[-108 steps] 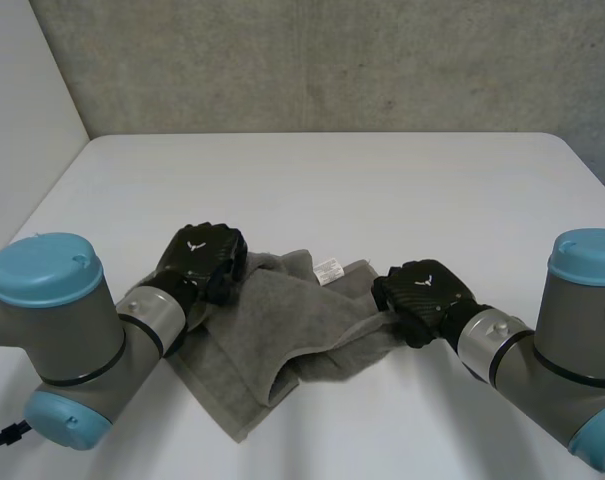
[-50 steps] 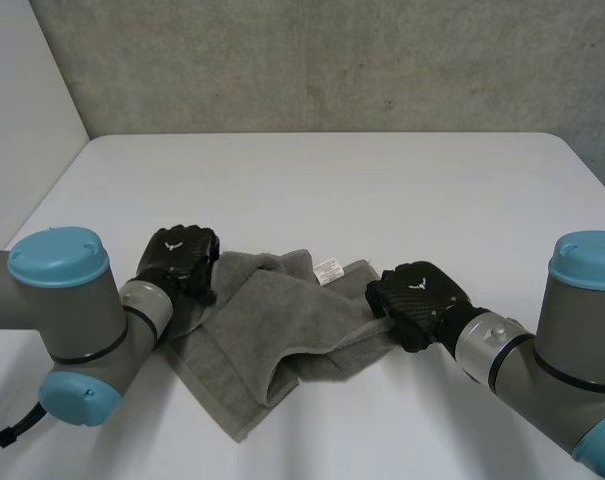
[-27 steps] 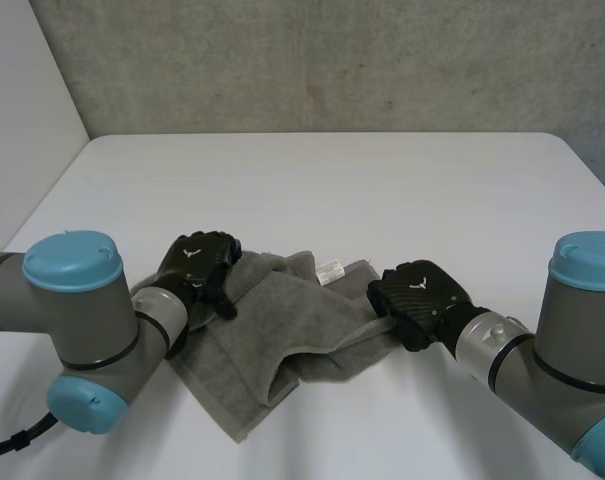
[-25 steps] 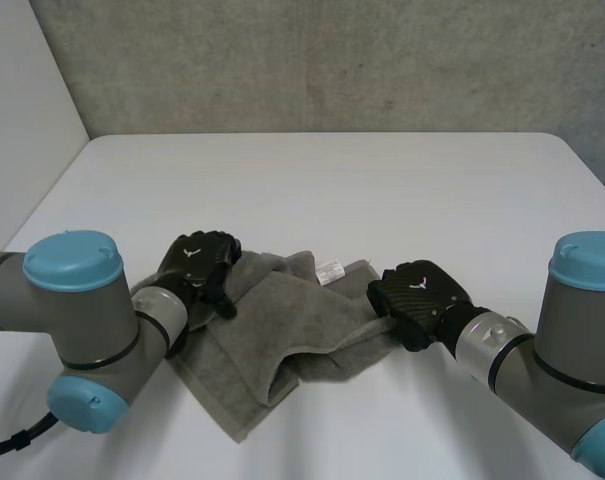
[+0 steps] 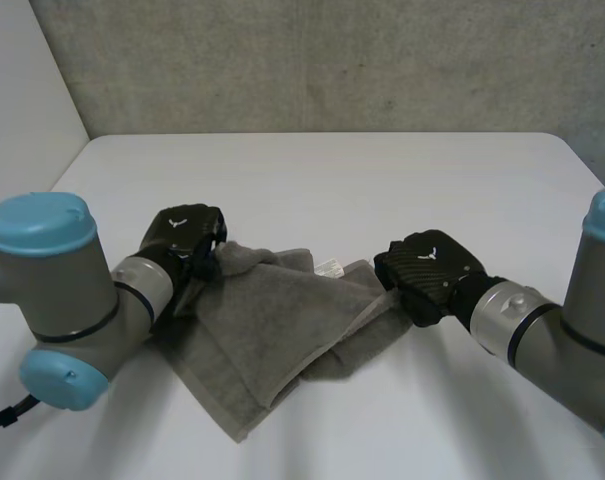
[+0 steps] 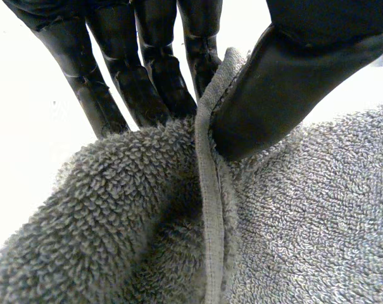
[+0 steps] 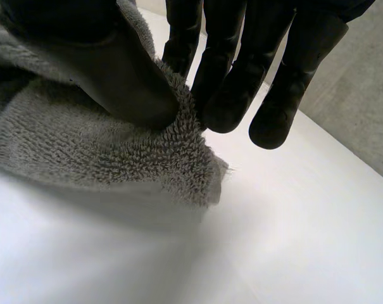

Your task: Fold the towel.

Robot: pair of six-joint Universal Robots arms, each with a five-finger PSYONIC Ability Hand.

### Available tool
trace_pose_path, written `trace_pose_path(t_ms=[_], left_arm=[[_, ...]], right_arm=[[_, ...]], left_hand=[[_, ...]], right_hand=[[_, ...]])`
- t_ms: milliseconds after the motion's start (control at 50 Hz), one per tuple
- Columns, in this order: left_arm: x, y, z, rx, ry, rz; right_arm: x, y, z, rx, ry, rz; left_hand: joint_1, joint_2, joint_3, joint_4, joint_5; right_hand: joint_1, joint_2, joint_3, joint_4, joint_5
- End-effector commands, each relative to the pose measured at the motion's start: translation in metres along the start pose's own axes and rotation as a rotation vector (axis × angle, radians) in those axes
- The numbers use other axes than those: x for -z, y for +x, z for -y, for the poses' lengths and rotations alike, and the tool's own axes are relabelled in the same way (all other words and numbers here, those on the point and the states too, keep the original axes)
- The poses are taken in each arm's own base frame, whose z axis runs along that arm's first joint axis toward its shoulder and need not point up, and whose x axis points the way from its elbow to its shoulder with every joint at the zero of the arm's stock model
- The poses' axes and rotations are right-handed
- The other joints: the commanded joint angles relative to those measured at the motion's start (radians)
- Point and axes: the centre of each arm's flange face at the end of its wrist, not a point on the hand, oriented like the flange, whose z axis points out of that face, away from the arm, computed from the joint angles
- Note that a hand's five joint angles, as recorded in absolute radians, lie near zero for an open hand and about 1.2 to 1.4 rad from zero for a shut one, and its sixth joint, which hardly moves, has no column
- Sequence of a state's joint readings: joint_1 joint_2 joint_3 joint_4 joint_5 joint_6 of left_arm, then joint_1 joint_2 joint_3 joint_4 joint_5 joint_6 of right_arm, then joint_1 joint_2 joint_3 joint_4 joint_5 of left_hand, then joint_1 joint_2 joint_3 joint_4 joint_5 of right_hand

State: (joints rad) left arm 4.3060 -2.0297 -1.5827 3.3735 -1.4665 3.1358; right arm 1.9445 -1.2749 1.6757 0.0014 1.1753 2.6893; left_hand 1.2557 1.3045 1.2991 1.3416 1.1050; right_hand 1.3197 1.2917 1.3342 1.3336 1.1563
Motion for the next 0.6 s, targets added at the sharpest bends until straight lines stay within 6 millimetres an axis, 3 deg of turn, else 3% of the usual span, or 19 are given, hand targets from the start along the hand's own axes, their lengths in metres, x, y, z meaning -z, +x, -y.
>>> trace_pose_path(t_ms=[20,100,140,180,200,220,240,260,280,300,340,360,400,480,520,560,580,600], left_arm=[[-0.002,-0.002,0.000,-0.004,-0.089,0.001],[-0.017,-0.004,0.003,-0.042,-0.089,0.001],[-0.034,-0.006,0.024,-0.117,-0.036,0.002],[-0.051,-0.008,0.069,-0.191,0.095,0.023],[-0.051,-0.008,0.070,-0.191,0.096,0.023],[-0.056,-0.009,0.102,-0.208,0.192,0.035],[-0.056,-0.009,0.139,-0.216,0.301,0.048],[-0.056,-0.009,0.139,-0.216,0.303,0.048],[-0.051,-0.008,0.174,-0.224,0.414,0.056],[-0.051,-0.008,0.174,-0.224,0.416,0.056],[-0.031,-0.005,0.239,-0.237,0.628,0.071],[-0.030,-0.005,0.239,-0.237,0.629,0.071],[-0.003,-0.003,0.288,-0.222,0.811,0.077],[0.012,-0.007,0.308,-0.178,0.886,0.071],[0.014,-0.015,0.310,-0.158,0.886,0.073],[0.003,-0.029,0.293,-0.136,0.815,0.088],[0.003,-0.029,0.293,-0.136,0.815,0.088],[-0.005,-0.035,0.276,-0.130,0.753,0.093]], right_arm=[[0.003,-0.005,-0.001,0.111,-0.135,0.111],[-0.006,-0.001,0.007,0.185,-0.107,0.109],[-0.016,0.014,0.034,0.226,-0.008,0.054],[-0.026,0.042,0.085,0.281,0.187,-0.069],[-0.026,0.042,0.085,0.281,0.188,-0.070],[-0.027,0.056,0.115,0.297,0.307,-0.136],[-0.027,0.056,0.115,0.297,0.308,-0.137],[-0.024,0.069,0.146,0.306,0.439,-0.197],[-0.019,0.082,0.174,0.308,0.569,-0.255],[-0.019,0.082,0.174,0.308,0.571,-0.256],[-0.004,0.102,0.218,0.275,0.796,-0.348],[-0.004,0.102,0.218,0.275,0.797,-0.349],[0.019,0.111,0.247,0.231,0.948,-0.388],[0.031,0.111,0.255,0.188,0.969,-0.376],[0.028,0.109,0.248,0.175,0.930,-0.359],[0.016,0.101,0.222,0.161,0.786,-0.316],[0.016,0.101,0.222,0.161,0.785,-0.316],[0.007,0.094,0.204,0.183,0.694,-0.283]], left_hand=[[0.141,0.092,0.097,0.055,0.117],[0.141,0.092,0.097,0.055,0.117],[0.141,0.092,0.097,0.055,0.117],[0.141,0.092,0.097,0.055,0.117],[0.141,0.092,0.097,0.055,0.117],[0.141,0.092,0.097,0.055,0.117],[0.141,0.092,0.097,0.055,0.117],[0.141,0.092,0.097,0.055,0.117],[0.141,0.092,0.097,0.055,0.117],[0.141,0.092,0.097,0.055,0.117],[0.141,0.092,0.097,0.055,0.117],[0.141,0.092,0.097,0.055,0.117],[0.141,0.092,0.097,0.055,0.117],[0.141,0.092,0.097,0.055,0.117],[0.141,0.092,0.097,0.055,0.117],[0.141,0.092,0.097,0.055,0.117],[0.141,0.092,0.097,0.055,0.117],[0.141,0.092,0.097,0.055,0.117]], right_hand=[[0.077,0.105,0.062,0.063,0.065],[0.077,0.105,0.062,0.063,0.065],[0.077,0.105,0.062,0.063,0.065],[0.077,0.105,0.062,0.063,0.065],[0.077,0.105,0.062,0.063,0.065],[0.077,0.105,0.062,0.063,0.065],[0.077,0.105,0.062,0.063,0.065],[0.077,0.105,0.062,0.063,0.065],[0.077,0.105,0.062,0.063,0.065],[0.077,0.105,0.062,0.063,0.065],[0.077,0.105,0.062,0.063,0.065],[0.077,0.105,0.062,0.063,0.065],[0.077,0.105,0.062,0.063,0.065],[0.077,0.105,0.062,0.063,0.065],[0.077,0.105,0.062,0.063,0.065],[0.077,0.105,0.062,0.063,0.065],[0.077,0.105,0.062,0.063,0.065],[0.077,0.105,0.062,0.063,0.065]])
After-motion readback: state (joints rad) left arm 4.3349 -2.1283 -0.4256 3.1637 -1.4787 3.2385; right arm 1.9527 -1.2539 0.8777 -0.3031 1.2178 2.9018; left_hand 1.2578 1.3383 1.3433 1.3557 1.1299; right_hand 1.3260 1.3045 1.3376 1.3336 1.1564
